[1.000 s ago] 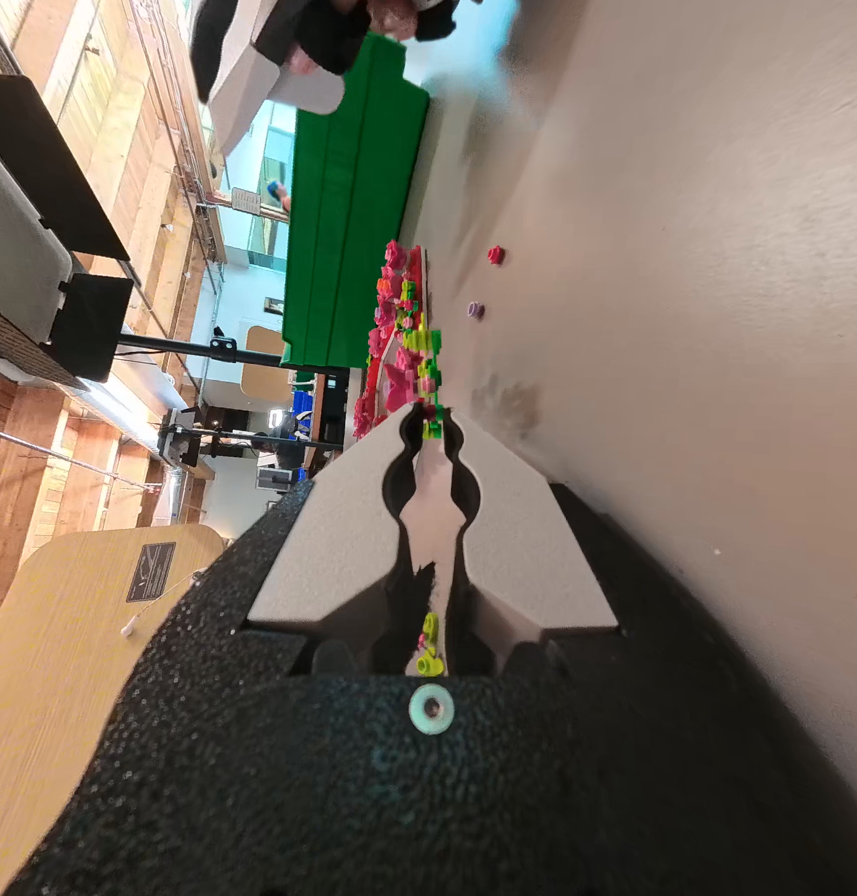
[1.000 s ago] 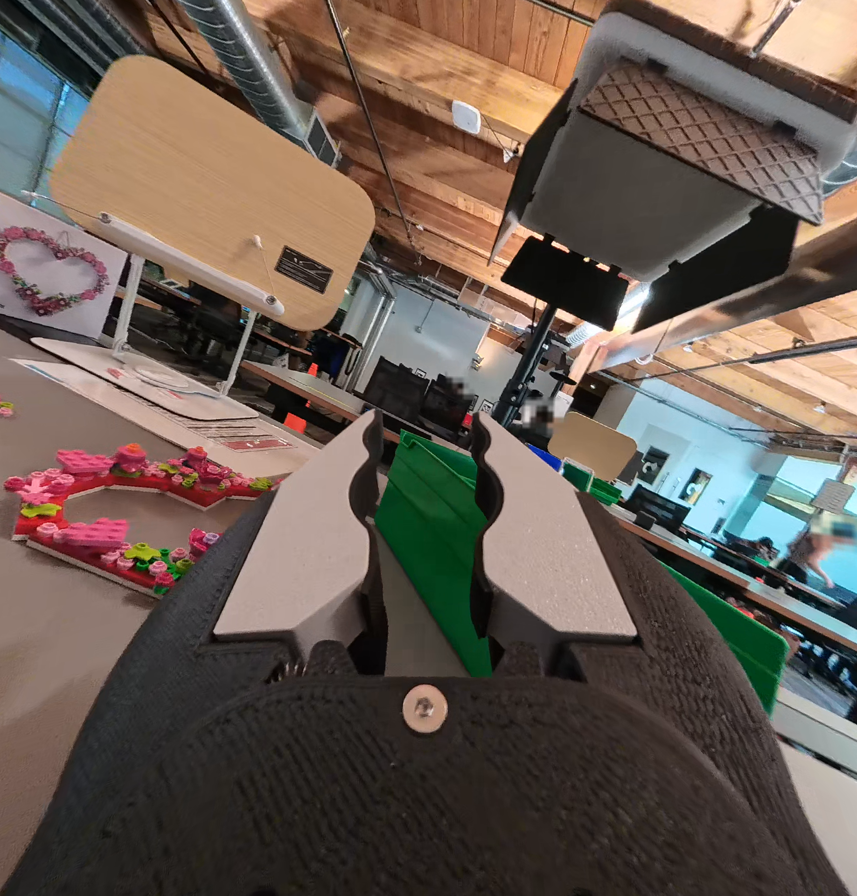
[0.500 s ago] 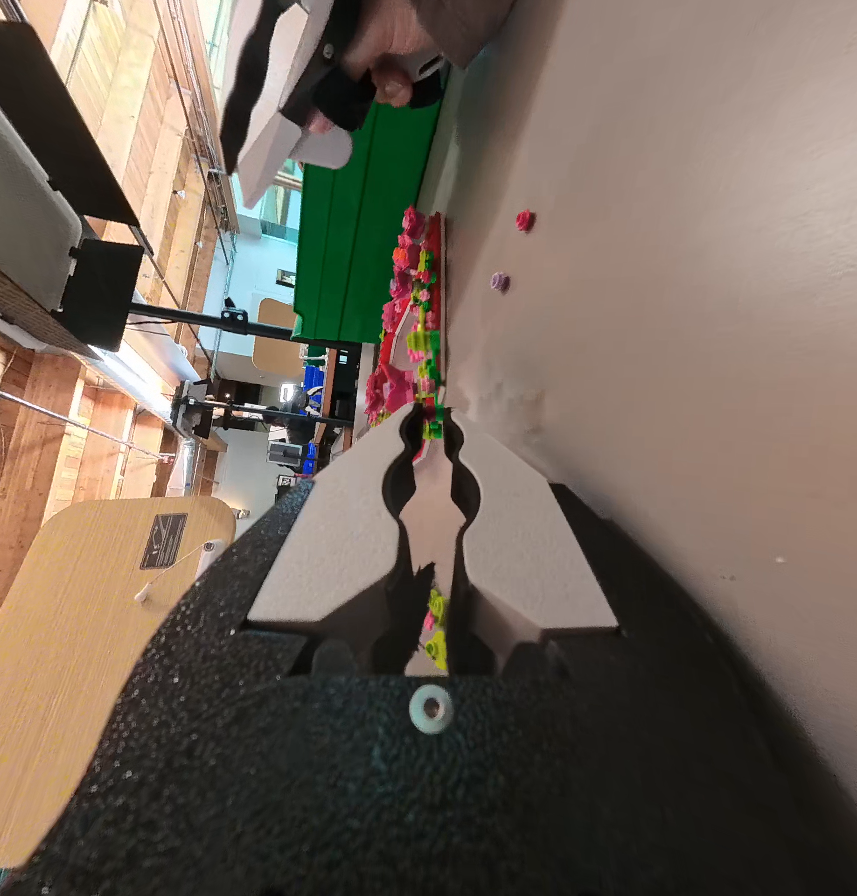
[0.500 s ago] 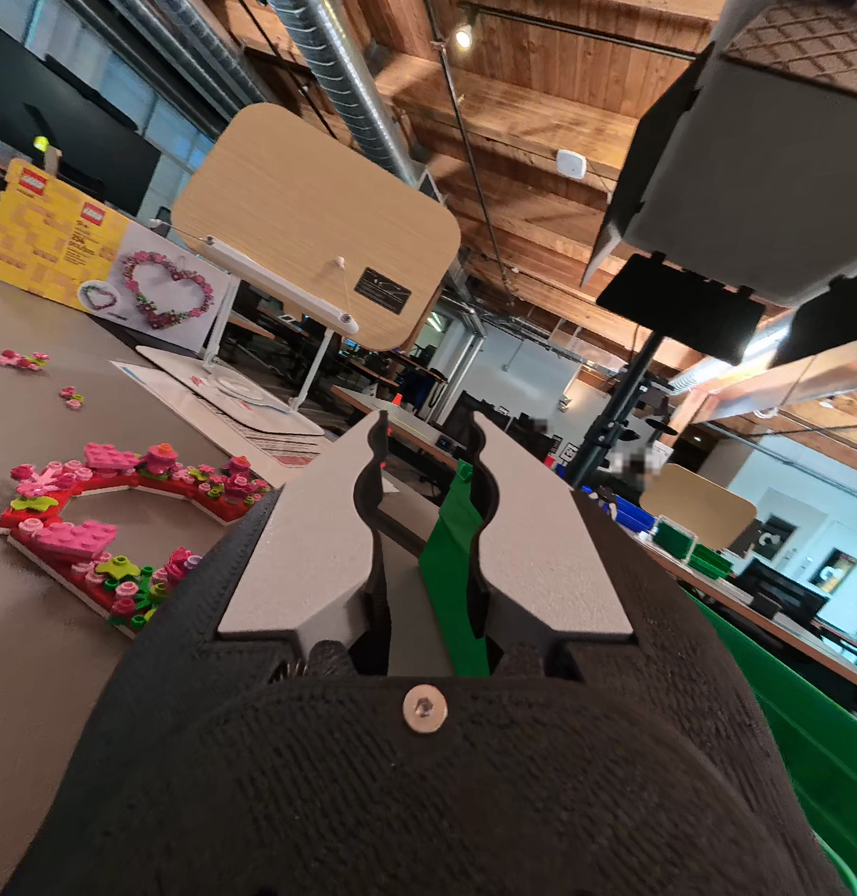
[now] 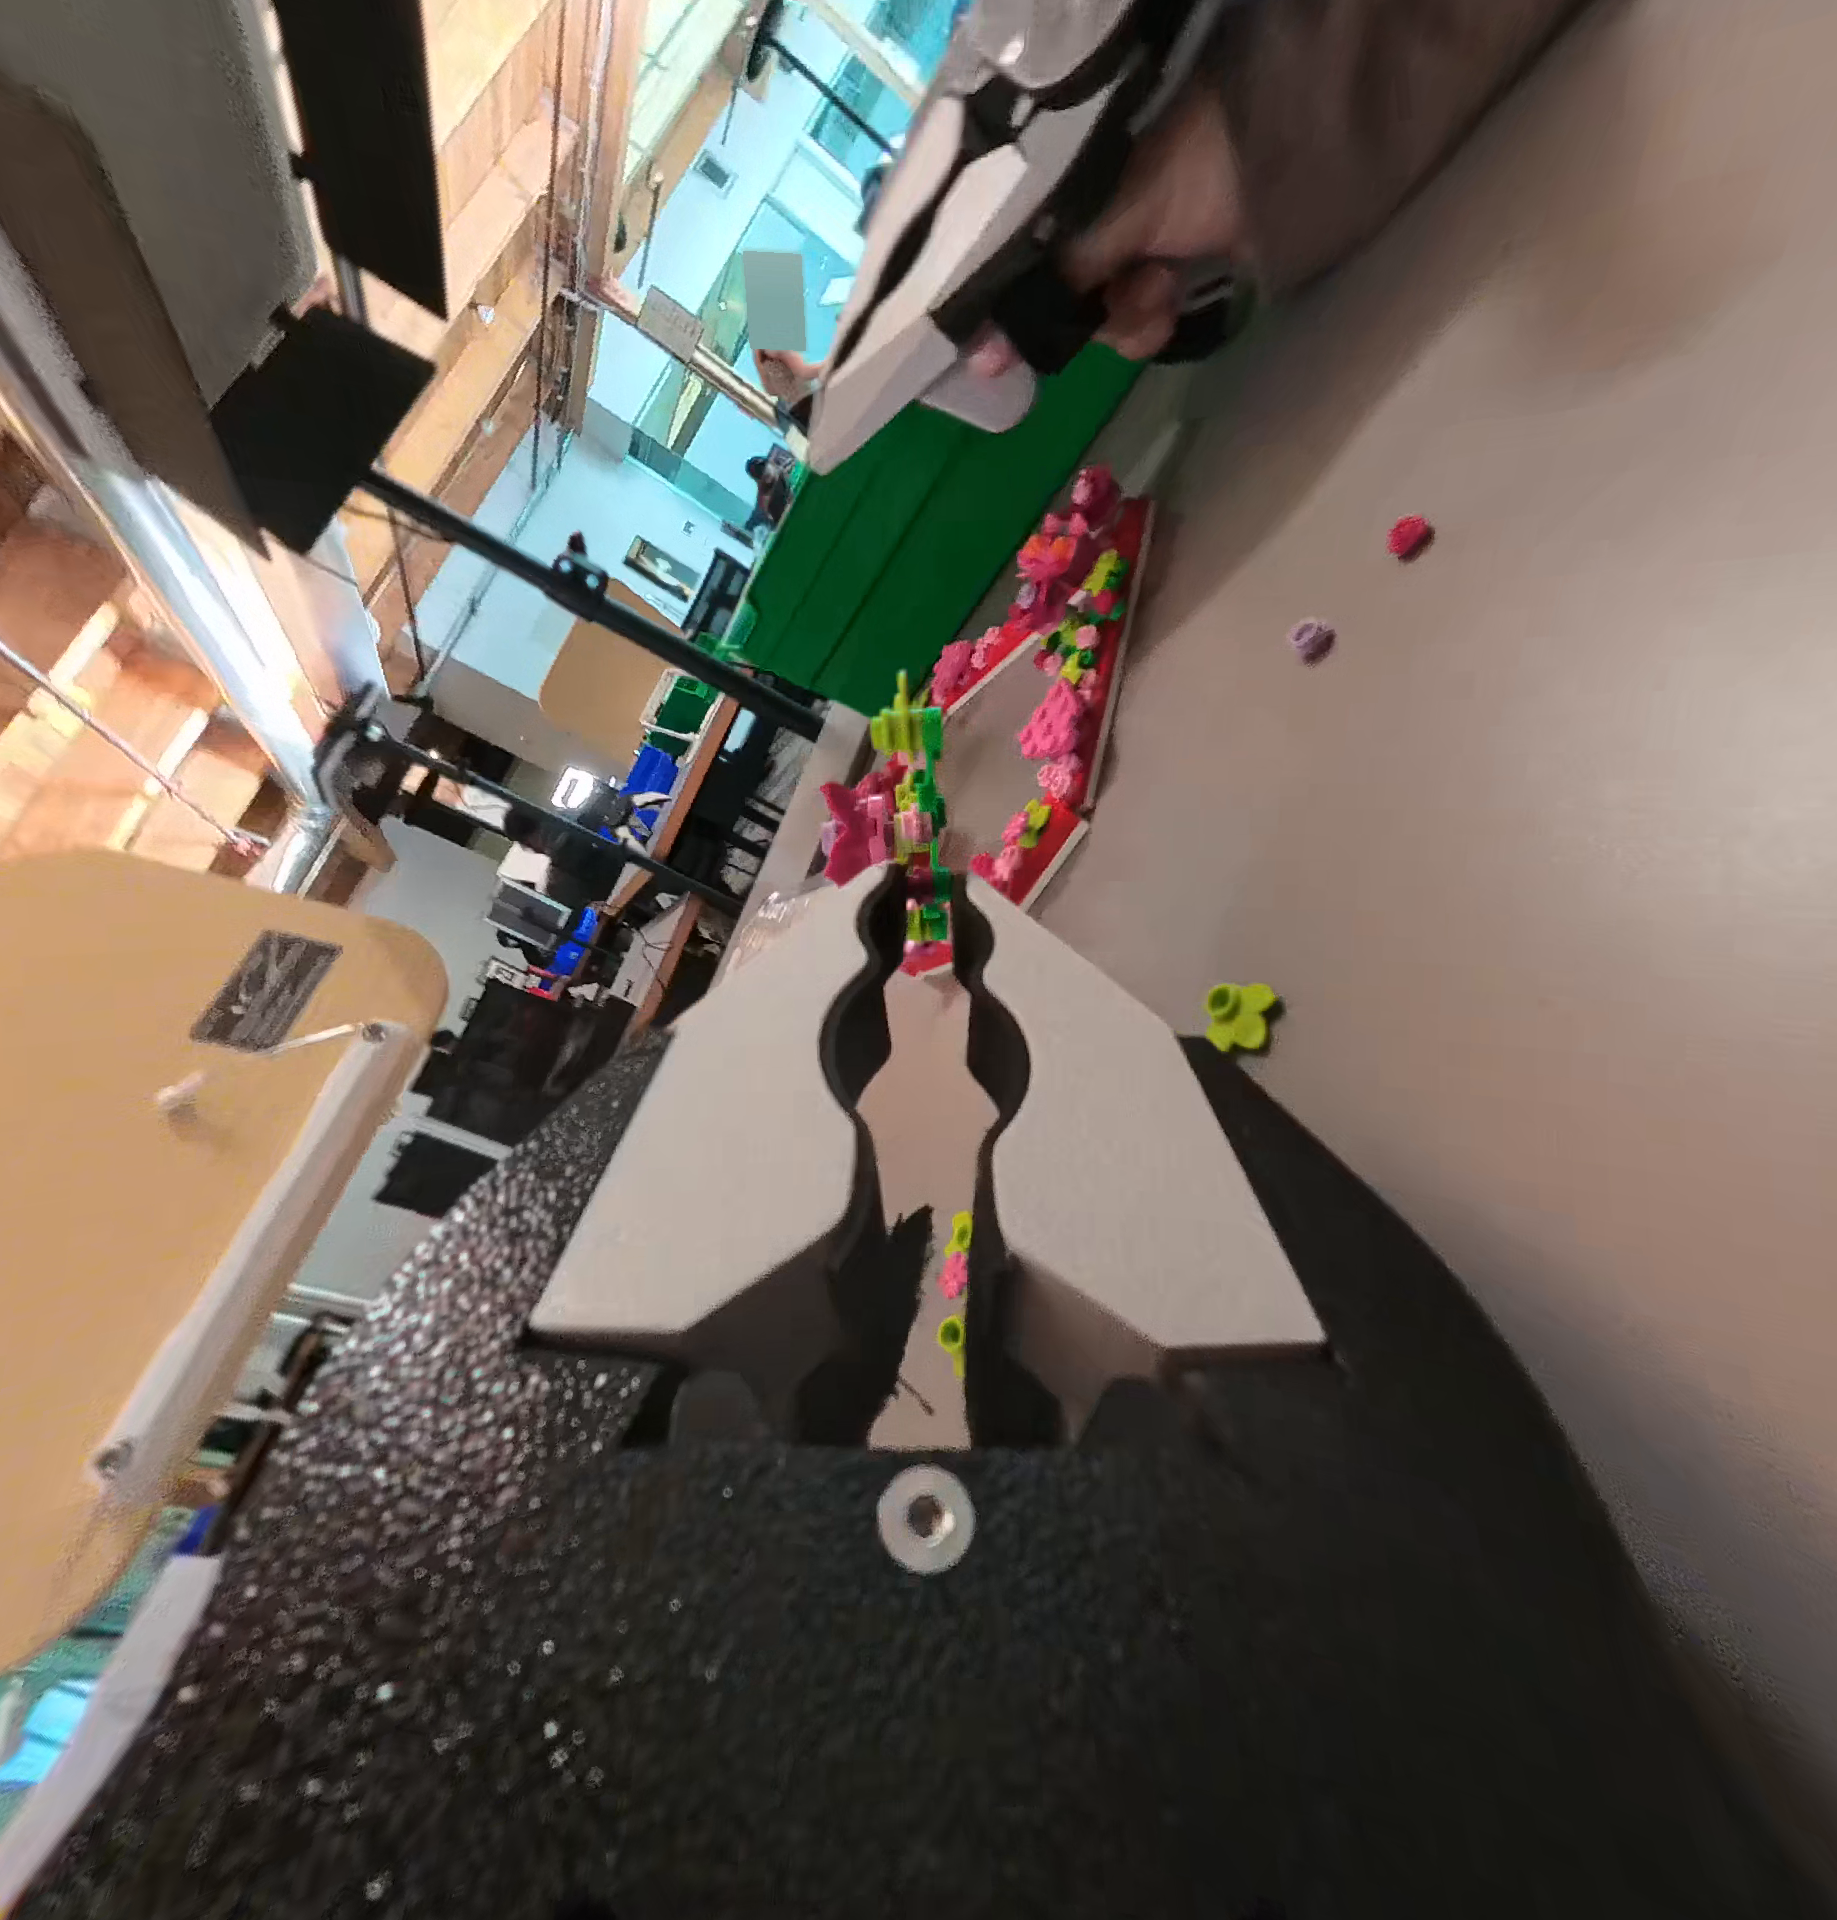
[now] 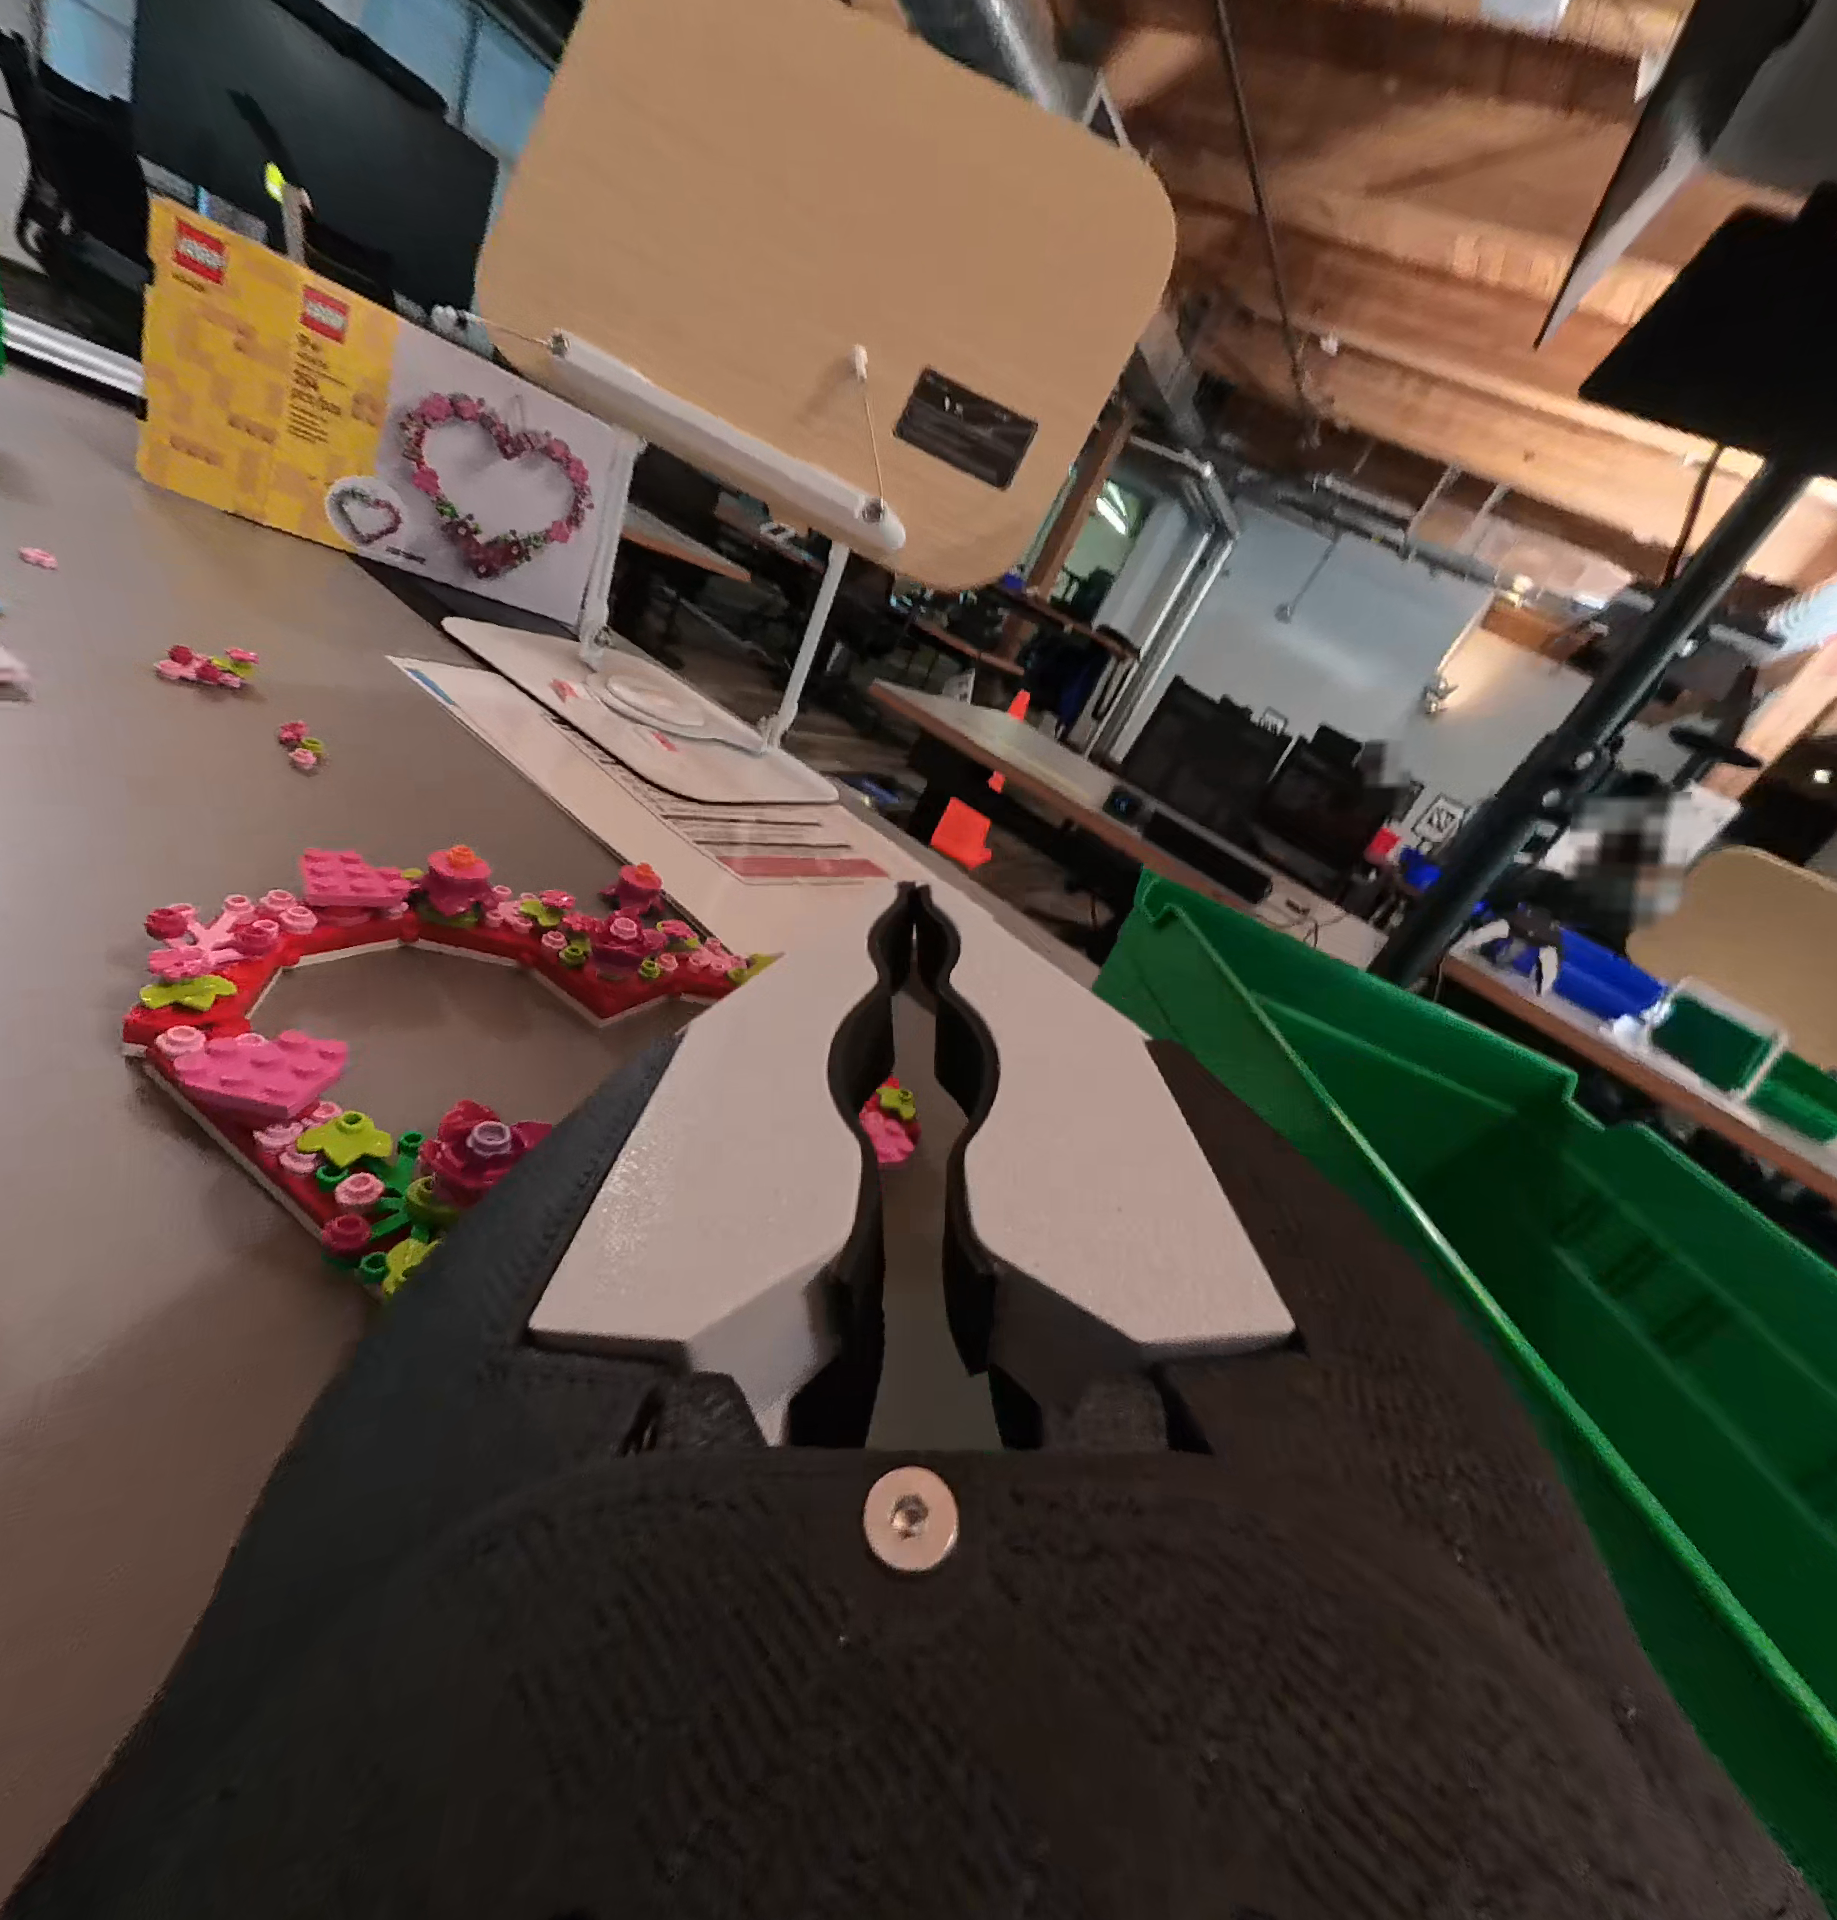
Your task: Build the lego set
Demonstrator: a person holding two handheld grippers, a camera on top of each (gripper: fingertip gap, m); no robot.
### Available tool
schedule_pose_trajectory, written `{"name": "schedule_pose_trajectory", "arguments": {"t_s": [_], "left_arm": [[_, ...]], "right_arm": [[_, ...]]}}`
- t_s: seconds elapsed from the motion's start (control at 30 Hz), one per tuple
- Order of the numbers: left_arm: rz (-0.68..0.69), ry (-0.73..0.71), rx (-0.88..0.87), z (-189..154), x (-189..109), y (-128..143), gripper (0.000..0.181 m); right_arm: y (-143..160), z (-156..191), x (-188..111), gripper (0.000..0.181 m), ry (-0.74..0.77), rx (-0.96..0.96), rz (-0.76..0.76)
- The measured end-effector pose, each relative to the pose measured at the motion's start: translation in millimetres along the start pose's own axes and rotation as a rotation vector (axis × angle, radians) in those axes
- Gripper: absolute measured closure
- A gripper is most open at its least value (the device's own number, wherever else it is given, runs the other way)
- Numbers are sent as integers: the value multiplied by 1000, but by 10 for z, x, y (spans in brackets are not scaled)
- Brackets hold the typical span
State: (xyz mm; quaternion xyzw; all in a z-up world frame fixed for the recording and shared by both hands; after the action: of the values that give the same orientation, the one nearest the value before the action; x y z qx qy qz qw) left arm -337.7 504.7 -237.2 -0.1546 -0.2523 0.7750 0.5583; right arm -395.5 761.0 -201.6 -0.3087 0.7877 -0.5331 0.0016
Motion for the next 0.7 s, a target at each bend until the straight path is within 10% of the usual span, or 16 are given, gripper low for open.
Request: {"name": "schedule_pose_trajectory", "arguments": {"t_s": [0.7], "left_arm": [[-17, -14, -45, 46, -29, 3, 175]], "right_arm": [[521, 119, -329, 181, -289, 172, 701]]}}
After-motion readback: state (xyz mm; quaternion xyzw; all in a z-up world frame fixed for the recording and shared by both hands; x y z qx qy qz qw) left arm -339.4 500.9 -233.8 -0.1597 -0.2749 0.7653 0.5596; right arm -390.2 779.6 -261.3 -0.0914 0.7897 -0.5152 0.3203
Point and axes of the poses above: each gripper's, where its closed fingertips meet, x out along the fingers, y out of its underside, z = x × y across the jaws, the point moved 6 cm from there along -x, back along the fingers, and after that the axes turned 14 degrees about -z, right-handed, at the moved point
